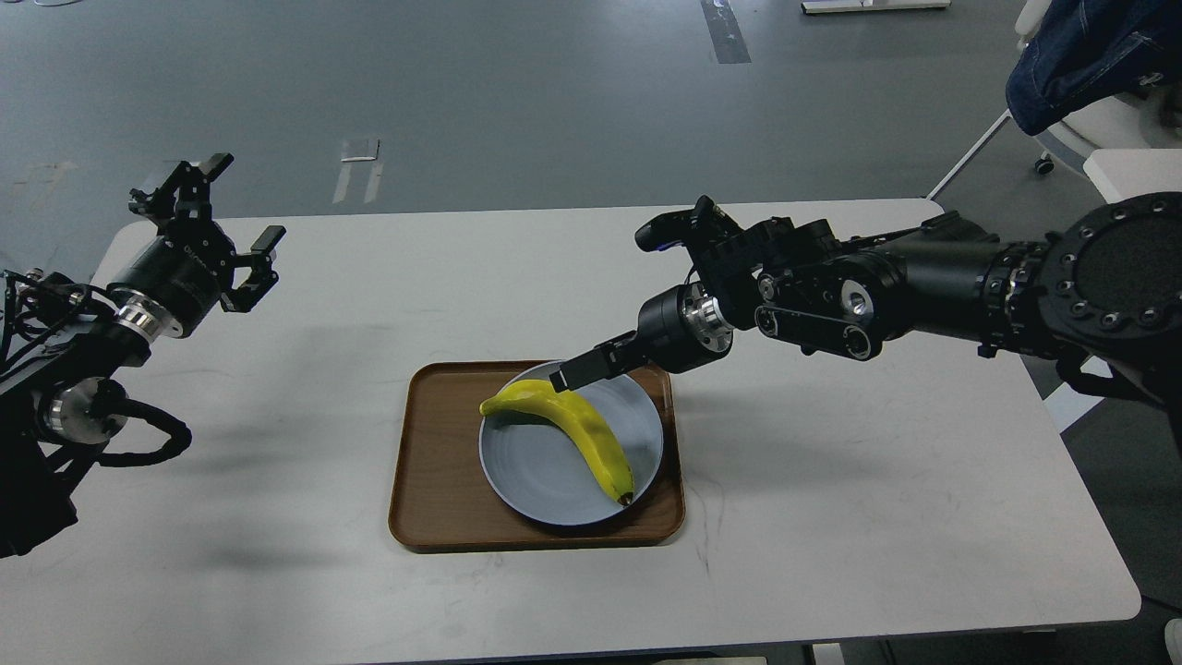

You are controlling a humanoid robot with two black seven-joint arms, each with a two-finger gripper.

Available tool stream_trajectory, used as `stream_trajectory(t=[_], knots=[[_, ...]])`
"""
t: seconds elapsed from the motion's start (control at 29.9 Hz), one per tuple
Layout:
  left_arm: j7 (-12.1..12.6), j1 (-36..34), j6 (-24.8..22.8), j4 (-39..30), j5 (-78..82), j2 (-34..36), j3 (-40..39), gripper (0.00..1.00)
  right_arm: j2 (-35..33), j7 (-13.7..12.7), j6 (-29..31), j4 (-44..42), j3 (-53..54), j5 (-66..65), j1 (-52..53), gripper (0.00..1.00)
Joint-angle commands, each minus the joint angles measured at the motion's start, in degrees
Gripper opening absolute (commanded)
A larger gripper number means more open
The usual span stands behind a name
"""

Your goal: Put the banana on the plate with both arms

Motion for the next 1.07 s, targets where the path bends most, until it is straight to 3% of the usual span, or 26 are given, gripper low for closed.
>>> stream_trajectory(t=[0.0,0.2,0.4,0.57,0.8,1.04], knots=[[0.0,-0.2,0.0,0.0,0.1,-0.3,0.1,0.98,-8.1,0.0,0.0,0.5,8.9,3.9,-2.0,1.0],[0.0,-0.2,0.0,0.0,0.1,-0.9,0.1,0.98,-17.5,0.0,0.7,1.1,23.6,16.9,-12.2,0.99],[0.0,0.0,0.0,0.0,0.0,-1.8,0.0,0.98,-22.4,0.0,1.8,1.0,36.3,29.1,-26.1,0.99],[0.0,0.2,0.0,0.0,-0.1,-2.1,0.0,0.98,-23.2,0.0,6.6,1.0,44.6,38.4,-35.4,1.0],[0.0,0.6,0.0,0.0,-0.1,-3.2,0.0,0.98,-23.6,0.0,6.6,0.4,52.4,39.3,-42.4,1.0],[0.0,0.7,0.0,0.0,-0.2,-3.6,-0.1,0.98,-24.2,0.0,6.6,0.8,53.2,39.3,-45.2,1.0]])
